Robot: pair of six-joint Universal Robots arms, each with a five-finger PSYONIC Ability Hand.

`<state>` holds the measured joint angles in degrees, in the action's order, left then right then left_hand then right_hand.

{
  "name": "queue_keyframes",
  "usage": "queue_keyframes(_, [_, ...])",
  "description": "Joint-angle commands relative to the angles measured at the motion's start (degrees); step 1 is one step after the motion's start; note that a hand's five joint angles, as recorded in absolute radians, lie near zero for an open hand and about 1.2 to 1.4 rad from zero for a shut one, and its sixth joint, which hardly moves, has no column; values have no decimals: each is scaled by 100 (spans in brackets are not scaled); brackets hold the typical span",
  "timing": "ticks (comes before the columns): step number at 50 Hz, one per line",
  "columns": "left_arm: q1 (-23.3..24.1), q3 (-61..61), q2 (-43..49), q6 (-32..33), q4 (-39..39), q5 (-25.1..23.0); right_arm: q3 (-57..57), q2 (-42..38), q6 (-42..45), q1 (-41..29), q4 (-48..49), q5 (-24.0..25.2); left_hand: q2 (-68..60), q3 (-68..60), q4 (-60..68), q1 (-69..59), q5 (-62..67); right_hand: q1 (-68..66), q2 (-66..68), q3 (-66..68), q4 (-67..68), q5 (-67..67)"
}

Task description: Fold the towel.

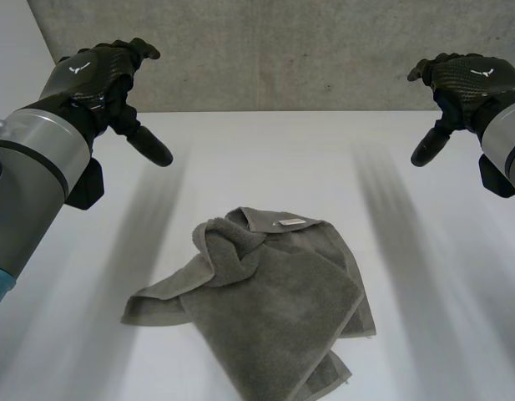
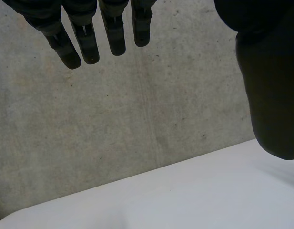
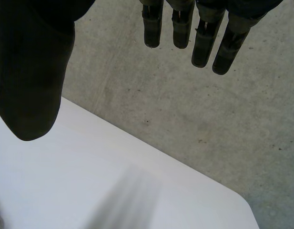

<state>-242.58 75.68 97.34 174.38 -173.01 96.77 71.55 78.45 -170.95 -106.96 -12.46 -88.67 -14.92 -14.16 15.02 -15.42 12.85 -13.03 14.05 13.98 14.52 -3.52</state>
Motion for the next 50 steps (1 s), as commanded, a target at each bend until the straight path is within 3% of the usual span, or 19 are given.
queue_keyframes(1, [0, 86, -13, 35, 83, -9, 131, 12, 18, -27, 50, 17, 168, 93, -178, 219, -962, 303, -405, -398, -452, 352])
queue_keyframes(6, [-53, 729, -330, 413, 347, -18, 237, 3, 210, -88, 42, 218, 168, 92, -178, 218, -961, 303, -405, -398, -452, 352])
queue_keyframes(9, [-431, 1309, -497, 835, 259, -123, 237, -136, 587, -123, 7, 577, 168, 92, -178, 218, -961, 303, -405, -398, -452, 352])
queue_keyframes(11, [-955, 1965, -532, 1097, 101, -438, 210, -260, 773, -176, 33, 755, 184, 109, -195, 235, -978, 303, -405, -398, -452, 352])
queue_keyframes(16, [-1361, 2826, -515, 1107, -232, -1149, -341, -1189, 1142, -842, 33, 1044, 184, 109, -195, 235, -978, 303, -405, -398, -452, 352])
queue_keyframes(17, [-1362, 2829, -515, 1107, -233, -1151, -343, -1192, 1143, -844, 33, 1045, 184, 109, -195, 235, -978, 303, -405, -398, -452, 352])
queue_keyframes(19, [-1398, 3311, -445, 1090, -618, -1449, -825, -1945, 1169, -1326, 15, 1072, 201, 126, -211, 251, -995, 303, -405, -398, -452, 352])
queue_keyframes(22, [-1362, 3541, -339, 1090, -919, -1450, -1229, -2499, 1178, -1625, -2, 1089, 218, 143, -228, 268, -1012, 303, -405, -398, -452, 352])
queue_keyframes(24, [-1258, 3707, 2, 1090, -1260, -1433, -1379, -2737, 1178, -1705, -2, 1098, 218, 143, -228, 268, -1012, 303, -405, -398, -452, 352])
queue_keyframes(36, [-791, 3585, 1006, 1072, -1648, -1433, -2795, -4312, 1310, -2039, -20, 1028, 117, 42, -127, 168, -911, -193, 91, 99, 45, -145])
queue_keyframes(39, [-607, 3541, 1129, 1037, -1973, -1424, -3111, -4566, 1362, -2039, -20, 1019, -1909, -1985, 1899, -1859, 1116, -2035, 1933, 1940, 1886, -1986])
queue_keyframes(40, [-607, 3541, 1129, 1037, -1974, -1424, -3112, -4567, 1362, -2039, -20, 1019, -1918, -1994, 1908, -1868, 1125, -2043, 1942, 1949, 1895, -1995])
queue_keyframes(41, [-589, 3541, 1129, 1002, -2052, -1432, -3234, -4637, 1354, -2039, -20, 1001, -3167, -3243, 3157, -3117, 2374, -3076, 2974, 2981, 2927, -3027])
queue_keyframes(42, [-589, 3532, 1120, 958, -2157, -1424, -3235, -4637, 1354, -2039, -20, 1001, -4529, -4604, 4519, -4478, 3735, -3086, 2985, 2992, 2938, -3038])
queue_keyframes(43, [-589, 3532, 1120, 958, -2158, -1424, -3357, -4655, 1345, -2039, -20, 966, -4542, -4618, 4532, -4492, 3749, -4219, 4117, 4124, 4070, -4170])
queue_keyframes(44, [-598, 3498, 1103, 940, -2263, -1424, -3497, -4646, 1336, -2022, -20, 931, -5475, -5550, 5465, -5424, 4681, -5829, 5727, 5734, 5680, -5780])
queue_keyframes(45, [-598, 3419, 1085, 949, -2351, -1424, -3499, -4646, 1336, -2022, -20, 931, -6450, -6526, 6440, -6400, 5657, -5845, 5743, 5751, 5696, -5797])
queue_keyframes(46, [-598, 3418, 1085, 949, -2352, -1424, -3646, -4620, 1327, -2004, 6, 905, -6460, -6535, 6450, -6410, 5666, -6688, 6587, 6594, 6540, -6640])
queue_keyframes(50, [-615, 2893, 1067, 993, -2457, -1406, -4105, -4576, 1336, -1978, 77, 781, -6508, -6584, 6498, -6458, 5715, -6697, 6595, 6602, 6548, -6648])
